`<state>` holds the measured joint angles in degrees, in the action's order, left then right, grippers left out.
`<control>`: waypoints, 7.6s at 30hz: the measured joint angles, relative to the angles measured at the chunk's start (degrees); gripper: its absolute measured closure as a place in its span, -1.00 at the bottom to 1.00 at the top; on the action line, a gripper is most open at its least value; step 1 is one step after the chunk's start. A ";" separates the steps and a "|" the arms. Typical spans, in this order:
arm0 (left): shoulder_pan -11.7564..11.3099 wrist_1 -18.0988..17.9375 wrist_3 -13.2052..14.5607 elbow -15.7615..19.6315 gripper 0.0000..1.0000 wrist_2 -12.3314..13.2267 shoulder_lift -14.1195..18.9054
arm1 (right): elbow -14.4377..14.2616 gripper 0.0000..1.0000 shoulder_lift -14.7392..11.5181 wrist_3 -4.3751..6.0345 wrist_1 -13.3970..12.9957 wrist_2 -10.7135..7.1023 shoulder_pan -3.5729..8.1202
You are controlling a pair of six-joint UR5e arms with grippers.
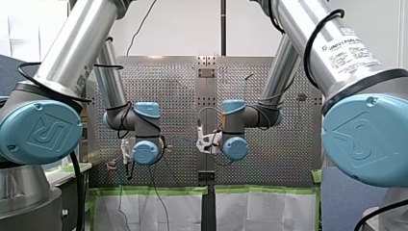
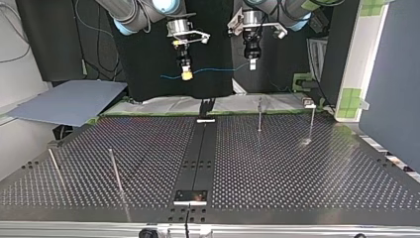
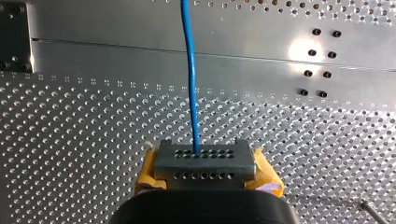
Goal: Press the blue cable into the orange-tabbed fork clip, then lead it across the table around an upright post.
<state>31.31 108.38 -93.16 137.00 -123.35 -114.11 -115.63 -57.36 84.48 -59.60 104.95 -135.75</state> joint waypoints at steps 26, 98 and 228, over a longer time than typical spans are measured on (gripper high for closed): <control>0.00 0.00 0.00 0.00 1.00 0.00 0.00 | 0.00 1.00 0.00 0.00 0.00 0.00 0.00; 0.00 0.00 0.00 0.00 0.73 0.00 0.00 | 0.00 1.00 0.00 0.00 0.00 0.00 0.00; -9.96 2.41 -6.47 2.15 1.00 3.34 0.89 | 9.24 1.00 5.99 11.96 10.24 -0.16 -2.65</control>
<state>21.35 110.79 -99.63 139.15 -120.01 -113.22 -106.39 -51.37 96.44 -49.36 104.79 -138.40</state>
